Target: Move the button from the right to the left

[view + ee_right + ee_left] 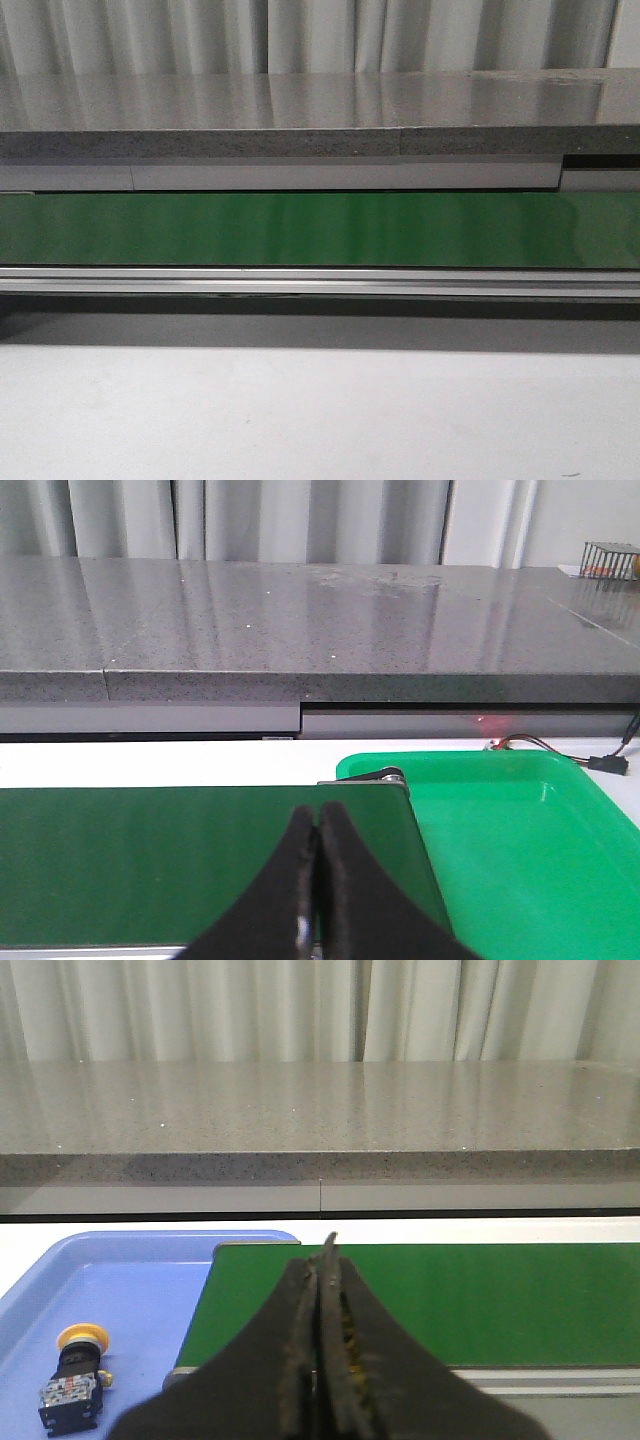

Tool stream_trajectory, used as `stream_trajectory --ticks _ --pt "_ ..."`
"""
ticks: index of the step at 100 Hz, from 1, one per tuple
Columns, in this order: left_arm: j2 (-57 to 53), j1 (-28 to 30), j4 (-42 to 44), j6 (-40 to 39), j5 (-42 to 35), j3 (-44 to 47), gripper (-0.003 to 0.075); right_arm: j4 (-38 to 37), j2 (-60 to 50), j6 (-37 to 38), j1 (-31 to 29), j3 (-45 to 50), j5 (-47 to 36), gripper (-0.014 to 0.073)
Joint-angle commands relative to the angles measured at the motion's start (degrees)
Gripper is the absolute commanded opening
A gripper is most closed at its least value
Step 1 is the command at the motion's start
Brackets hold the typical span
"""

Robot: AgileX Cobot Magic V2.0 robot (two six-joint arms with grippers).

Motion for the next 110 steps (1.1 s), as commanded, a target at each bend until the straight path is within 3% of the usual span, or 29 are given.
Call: stream_trajectory --ticks 1,26,36,110 --pt "-1.86 -0.31 0.38 -2.39 -6.74 1.87 -0.0020 -0.78 0.46 -0.20 -0.06 -1.53 -4.16 -0.0066" --pt "-9.17 0.45 0.38 -5.91 -7.76 9.98 -0.0020 -0.78 0.46 -0.20 -0.12 -1.53 -4.16 -0.0066" --pt "-9.05 1.14 0.38 -5.91 -5.11 9.81 -0.0020 -0.78 0.58 -0.20 -0.12 -1.53 -4.23 -0.0066" --pt "-9.05 1.28 0.38 -5.91 -5.13 9.81 -0.0020 -0.78 0.64 -0.20 -0.12 -1.53 -4.17 -0.0066"
